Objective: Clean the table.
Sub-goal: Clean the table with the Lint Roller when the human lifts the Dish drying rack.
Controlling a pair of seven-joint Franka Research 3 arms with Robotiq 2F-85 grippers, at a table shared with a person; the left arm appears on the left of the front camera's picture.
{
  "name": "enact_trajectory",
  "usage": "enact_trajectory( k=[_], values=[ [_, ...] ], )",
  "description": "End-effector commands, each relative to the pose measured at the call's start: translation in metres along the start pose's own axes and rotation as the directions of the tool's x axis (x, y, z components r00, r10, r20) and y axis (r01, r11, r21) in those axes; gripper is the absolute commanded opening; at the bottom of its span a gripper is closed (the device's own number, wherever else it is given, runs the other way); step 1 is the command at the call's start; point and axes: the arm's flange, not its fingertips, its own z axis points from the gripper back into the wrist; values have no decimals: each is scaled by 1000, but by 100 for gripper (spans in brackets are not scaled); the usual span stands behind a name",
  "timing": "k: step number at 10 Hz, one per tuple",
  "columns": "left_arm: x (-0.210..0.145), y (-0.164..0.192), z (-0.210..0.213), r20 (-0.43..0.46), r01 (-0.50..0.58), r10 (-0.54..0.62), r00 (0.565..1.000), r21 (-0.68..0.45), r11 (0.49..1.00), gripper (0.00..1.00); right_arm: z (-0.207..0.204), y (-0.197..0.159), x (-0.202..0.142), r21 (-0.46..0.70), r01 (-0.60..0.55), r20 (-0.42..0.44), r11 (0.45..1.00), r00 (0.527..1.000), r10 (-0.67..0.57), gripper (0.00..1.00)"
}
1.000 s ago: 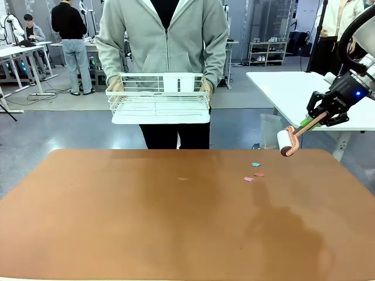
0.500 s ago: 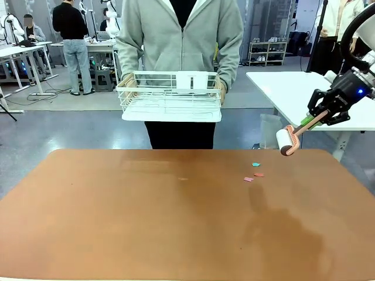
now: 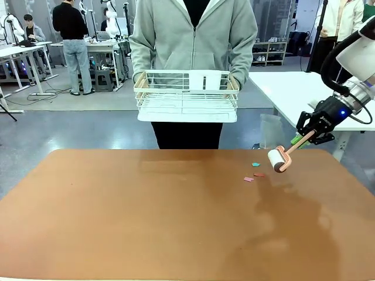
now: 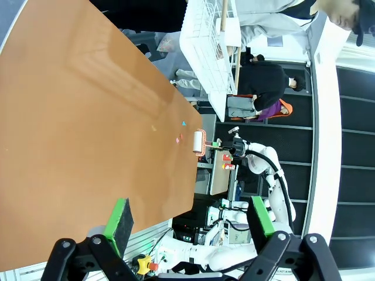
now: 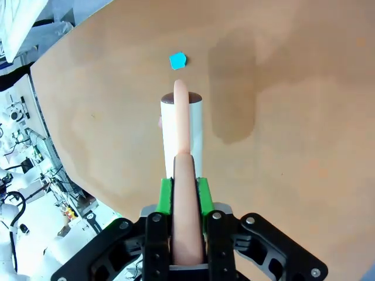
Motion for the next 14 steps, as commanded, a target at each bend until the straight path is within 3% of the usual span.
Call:
enact_trajectory(
  k=[1,2,5,9,11,14],
  values=[
    [-2,-1,3,-2,5,-5,1000,-12,1000,100,6,1,15,-18,-7,22,1000,1000,8,21],
    [-2,-1,3,-2,5,-5,1000,-12,1000,100,1,-11,19,8,-3,63,1000,998,2,21],
    [-2,-1,3,-2,5,-5,1000,-12,1000,100,-13,-32,40,54,-14,33,998,999,12,21],
    [-2,-1,3,-2,5,-5,1000,-12,1000,100,-46,-49,43,36,-15,-14,999,1000,15,21],
    [-2,-1,3,-2,5,-5,1000,-12,1000,100,-68,-40,34,21,-43,-36,999,998,44,21],
    [-2,-1,3,-2,5,-5,1000,-12,1000,100,-101,-20,20,57,4,-20,998,1000,-3,21]
  ],
)
